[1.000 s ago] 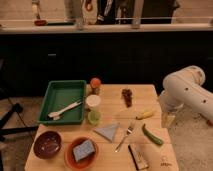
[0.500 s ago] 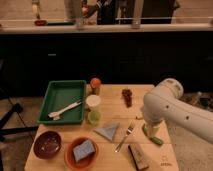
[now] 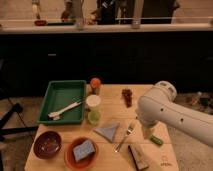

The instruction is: Place sponge in plastic cup

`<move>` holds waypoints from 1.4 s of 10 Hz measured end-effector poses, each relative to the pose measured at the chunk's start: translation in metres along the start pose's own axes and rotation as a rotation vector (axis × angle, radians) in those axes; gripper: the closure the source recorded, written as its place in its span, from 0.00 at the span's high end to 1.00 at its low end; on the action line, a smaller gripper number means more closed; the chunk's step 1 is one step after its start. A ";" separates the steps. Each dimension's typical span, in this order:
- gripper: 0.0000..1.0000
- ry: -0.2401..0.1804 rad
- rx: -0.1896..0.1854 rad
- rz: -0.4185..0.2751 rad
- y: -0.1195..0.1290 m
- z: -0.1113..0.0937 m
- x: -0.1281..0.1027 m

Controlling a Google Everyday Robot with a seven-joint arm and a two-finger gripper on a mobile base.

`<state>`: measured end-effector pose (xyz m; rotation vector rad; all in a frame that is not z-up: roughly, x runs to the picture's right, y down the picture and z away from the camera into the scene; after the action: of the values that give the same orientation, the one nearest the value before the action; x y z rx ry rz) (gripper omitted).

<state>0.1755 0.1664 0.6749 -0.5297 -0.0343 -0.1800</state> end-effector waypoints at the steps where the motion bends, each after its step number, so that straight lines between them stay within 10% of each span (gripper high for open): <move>1: 0.80 0.000 0.000 0.001 0.000 0.000 0.000; 4: 0.80 -0.096 0.004 -0.007 -0.002 0.006 -0.006; 8: 0.80 -0.426 -0.019 -0.088 -0.007 0.019 -0.066; 14: 0.80 -0.500 -0.055 -0.190 0.002 0.032 -0.139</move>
<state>0.0395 0.2067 0.6907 -0.6160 -0.5693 -0.2304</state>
